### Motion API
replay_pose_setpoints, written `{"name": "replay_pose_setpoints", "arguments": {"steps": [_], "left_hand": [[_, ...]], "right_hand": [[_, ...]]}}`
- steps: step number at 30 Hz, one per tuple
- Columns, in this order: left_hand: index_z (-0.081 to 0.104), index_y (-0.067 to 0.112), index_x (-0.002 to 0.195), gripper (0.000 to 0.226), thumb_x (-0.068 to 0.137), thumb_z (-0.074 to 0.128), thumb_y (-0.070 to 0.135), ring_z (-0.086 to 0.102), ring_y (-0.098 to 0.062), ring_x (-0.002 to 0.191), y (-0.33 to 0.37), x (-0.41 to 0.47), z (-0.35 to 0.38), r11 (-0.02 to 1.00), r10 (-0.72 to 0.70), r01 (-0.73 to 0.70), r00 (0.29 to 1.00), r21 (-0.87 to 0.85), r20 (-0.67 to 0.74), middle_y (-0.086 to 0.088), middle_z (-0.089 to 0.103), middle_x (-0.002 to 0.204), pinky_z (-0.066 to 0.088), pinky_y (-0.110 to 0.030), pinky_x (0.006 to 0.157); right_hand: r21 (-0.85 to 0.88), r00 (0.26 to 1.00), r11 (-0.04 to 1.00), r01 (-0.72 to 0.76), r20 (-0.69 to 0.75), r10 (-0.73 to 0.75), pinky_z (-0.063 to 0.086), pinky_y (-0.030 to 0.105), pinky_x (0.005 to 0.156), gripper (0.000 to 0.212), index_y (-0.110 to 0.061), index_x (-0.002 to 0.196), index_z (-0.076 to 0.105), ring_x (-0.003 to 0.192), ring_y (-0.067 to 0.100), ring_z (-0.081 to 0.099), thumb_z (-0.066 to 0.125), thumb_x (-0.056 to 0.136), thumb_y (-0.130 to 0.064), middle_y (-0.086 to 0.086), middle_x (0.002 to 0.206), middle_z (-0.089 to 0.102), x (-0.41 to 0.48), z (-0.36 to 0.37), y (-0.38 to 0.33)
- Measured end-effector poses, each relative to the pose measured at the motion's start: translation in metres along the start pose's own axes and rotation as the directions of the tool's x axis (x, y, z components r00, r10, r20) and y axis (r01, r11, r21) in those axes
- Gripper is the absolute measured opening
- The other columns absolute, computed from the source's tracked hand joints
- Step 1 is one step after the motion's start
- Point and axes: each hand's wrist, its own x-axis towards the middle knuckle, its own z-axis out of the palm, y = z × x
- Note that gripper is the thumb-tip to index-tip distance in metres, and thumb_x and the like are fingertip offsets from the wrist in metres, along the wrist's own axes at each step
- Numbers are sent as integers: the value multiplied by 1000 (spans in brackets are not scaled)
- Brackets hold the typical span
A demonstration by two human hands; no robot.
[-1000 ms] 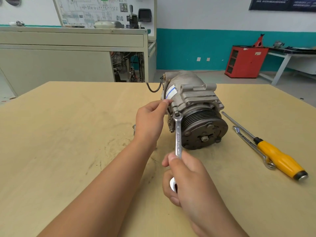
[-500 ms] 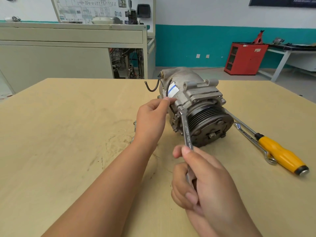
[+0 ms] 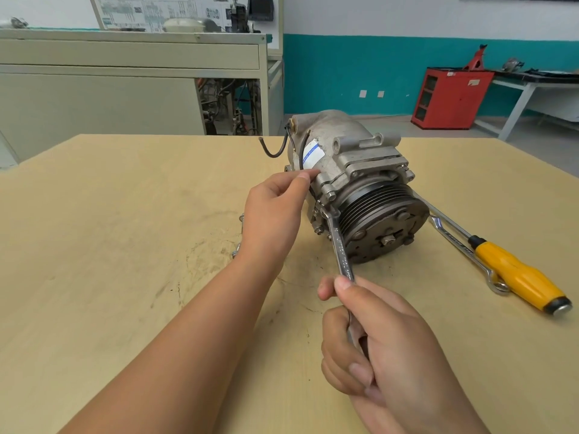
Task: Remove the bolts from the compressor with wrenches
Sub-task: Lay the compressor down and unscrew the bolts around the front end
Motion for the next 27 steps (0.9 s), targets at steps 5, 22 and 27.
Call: {"name": "replay_pose_setpoints", "arguments": {"steps": [5,22,27], "left_hand": [[73,25,92,21,92,53,17,62,-2,92,1,-1,1,1000,-5,5,1000,5,-6,7,71,97,48,-30,96],[74,24,96,22,92,53,17,63,-3,97,0,-1,0,1000,-24,24,999,14,-34,10,72,96,49,-28,94],[74,23,96,23,92,53,17,63,-4,98,0,-1,1,1000,-23,24,999,20,-38,10,72,97,49,-27,93]], "right_hand": [[11,1000,1000,1,-7,-1,18,10,34,30,-5,71,56,22,8,17,41,93,-18,4,29,28,4,-3,-1],[284,993,955,-84,106,56,22,8,32,14,-13,58,65,17,5,20,60,66,-24,-2,22,26,5,-11,-20],[327,991,938,-114,109,82,21,8,33,14,-10,57,64,17,5,18,62,70,-13,-1,22,24,1,-11,-14]]}}
